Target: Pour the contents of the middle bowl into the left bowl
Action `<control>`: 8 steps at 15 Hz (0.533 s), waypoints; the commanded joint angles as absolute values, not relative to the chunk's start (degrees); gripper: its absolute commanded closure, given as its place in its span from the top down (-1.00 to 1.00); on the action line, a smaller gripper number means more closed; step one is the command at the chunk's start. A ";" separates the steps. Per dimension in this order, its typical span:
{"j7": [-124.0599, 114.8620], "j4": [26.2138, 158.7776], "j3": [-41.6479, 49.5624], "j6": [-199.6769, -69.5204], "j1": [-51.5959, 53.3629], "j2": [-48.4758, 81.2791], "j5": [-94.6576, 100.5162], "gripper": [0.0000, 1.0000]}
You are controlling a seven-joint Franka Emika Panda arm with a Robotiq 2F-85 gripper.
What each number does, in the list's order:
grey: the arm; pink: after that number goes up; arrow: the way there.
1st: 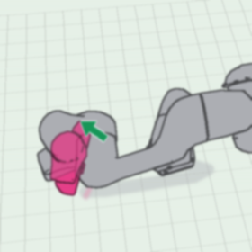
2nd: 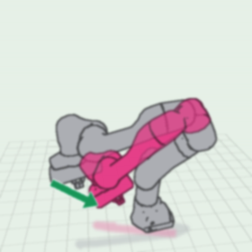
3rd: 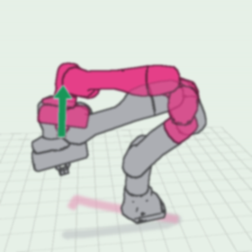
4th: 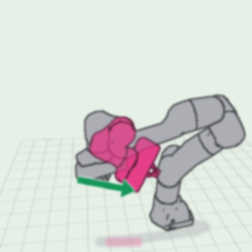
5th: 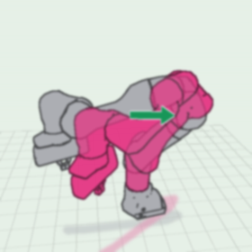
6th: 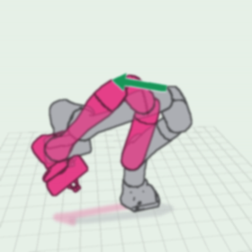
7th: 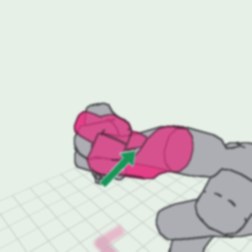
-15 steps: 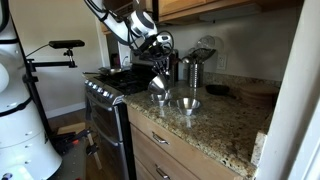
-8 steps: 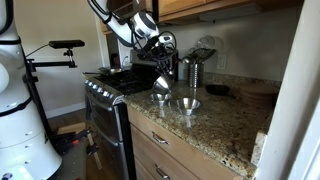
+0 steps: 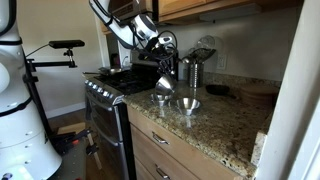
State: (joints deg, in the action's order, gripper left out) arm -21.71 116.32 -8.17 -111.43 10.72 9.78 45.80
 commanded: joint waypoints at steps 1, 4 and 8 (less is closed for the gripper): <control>-25.07 116.14 -8.46 -107.21 12.61 9.16 49.34 -0.85; -26.34 116.14 -9.15 -104.99 13.50 9.13 50.59 -0.85; -27.48 116.26 -9.98 -102.62 14.52 9.14 51.93 -0.85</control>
